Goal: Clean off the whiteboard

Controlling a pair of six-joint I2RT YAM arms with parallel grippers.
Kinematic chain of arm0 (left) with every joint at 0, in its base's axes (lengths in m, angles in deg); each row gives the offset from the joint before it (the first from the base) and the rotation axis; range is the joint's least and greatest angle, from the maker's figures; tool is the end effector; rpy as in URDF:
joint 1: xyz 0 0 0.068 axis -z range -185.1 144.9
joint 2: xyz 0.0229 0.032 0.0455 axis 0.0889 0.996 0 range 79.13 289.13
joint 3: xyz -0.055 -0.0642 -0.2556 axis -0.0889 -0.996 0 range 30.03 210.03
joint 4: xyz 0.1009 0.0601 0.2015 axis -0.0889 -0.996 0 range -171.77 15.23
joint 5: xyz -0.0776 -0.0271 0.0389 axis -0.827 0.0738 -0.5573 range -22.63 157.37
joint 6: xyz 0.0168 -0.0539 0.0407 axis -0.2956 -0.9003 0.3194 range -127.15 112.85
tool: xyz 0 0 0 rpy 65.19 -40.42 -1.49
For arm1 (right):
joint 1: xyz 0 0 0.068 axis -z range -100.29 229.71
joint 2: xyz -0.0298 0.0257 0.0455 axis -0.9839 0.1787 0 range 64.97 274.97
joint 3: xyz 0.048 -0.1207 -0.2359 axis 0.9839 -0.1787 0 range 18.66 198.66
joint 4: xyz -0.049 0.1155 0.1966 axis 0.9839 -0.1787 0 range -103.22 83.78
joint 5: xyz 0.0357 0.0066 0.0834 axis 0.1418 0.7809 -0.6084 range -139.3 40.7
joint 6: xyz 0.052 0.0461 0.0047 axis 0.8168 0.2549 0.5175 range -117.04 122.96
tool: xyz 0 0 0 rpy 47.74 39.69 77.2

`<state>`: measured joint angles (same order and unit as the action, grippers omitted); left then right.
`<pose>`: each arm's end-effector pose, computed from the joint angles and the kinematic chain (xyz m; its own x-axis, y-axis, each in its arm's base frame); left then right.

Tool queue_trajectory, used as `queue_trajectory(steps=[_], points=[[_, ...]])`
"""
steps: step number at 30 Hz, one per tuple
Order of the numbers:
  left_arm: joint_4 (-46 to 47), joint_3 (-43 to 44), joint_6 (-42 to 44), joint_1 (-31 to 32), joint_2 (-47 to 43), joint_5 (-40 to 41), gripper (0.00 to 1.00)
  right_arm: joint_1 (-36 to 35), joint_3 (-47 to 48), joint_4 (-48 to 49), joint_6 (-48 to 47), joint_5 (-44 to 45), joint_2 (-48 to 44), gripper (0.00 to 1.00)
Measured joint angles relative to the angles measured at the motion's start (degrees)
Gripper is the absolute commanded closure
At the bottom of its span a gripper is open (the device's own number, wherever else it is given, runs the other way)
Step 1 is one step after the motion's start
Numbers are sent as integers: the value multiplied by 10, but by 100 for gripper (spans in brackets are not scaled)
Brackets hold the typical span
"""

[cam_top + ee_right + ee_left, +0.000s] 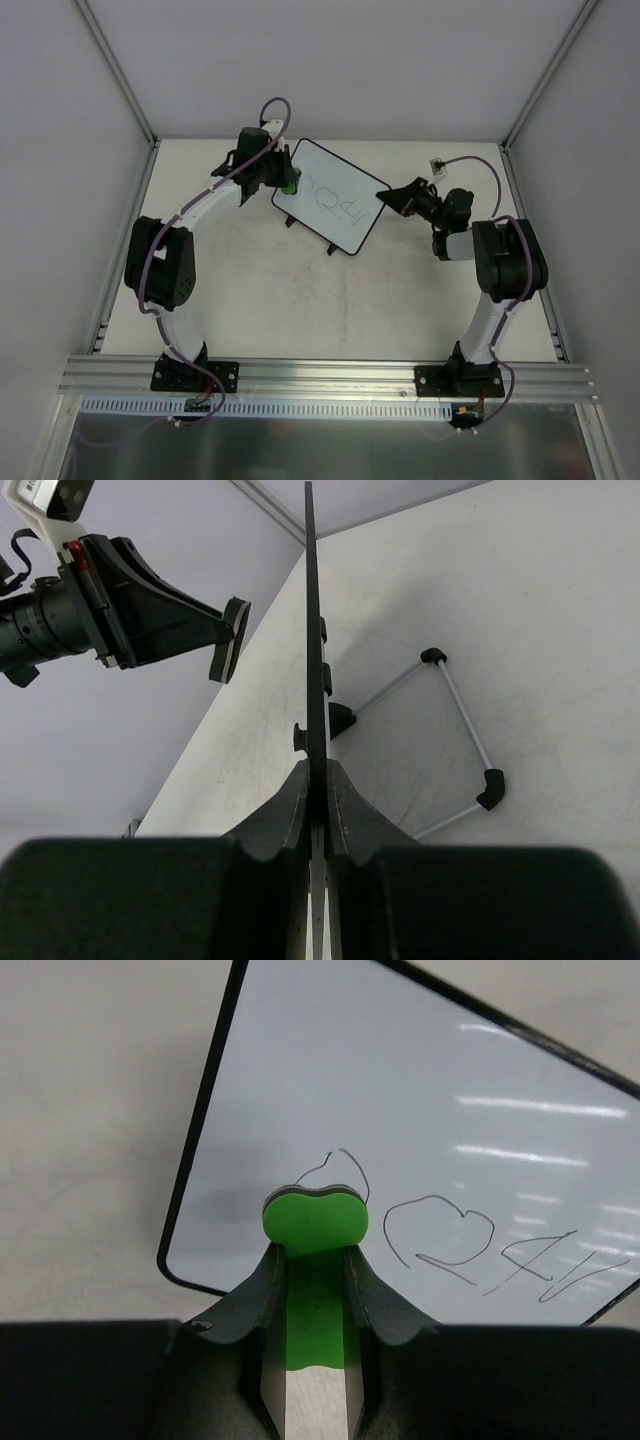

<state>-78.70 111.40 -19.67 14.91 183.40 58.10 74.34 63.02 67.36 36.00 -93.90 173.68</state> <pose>0.3925 -0.1526 0.2788 -0.5165 -0.0395 -0.8554 0.3697 0.8907 -0.2644 0.3580 0.0736 0.2109 -0.2787 0.3638 -0.8888 -0.7213 0.5318 0.4438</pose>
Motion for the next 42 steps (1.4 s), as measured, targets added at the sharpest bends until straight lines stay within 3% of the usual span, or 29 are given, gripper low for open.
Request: queue_trajectory(steps=[9, 18, 42], points=[[101, -12, 12, -17, 23, -49, 100, 0, 0, 0, 0, -3, 0, 100], [113, 1, 19, -21, 89, -55, 100, 0, 1, 0, 3, -4, 0, 100], [169, 7, 19, -17, 99, -73, 100, -1, 1, -1, 6, -7, 0, 100]])
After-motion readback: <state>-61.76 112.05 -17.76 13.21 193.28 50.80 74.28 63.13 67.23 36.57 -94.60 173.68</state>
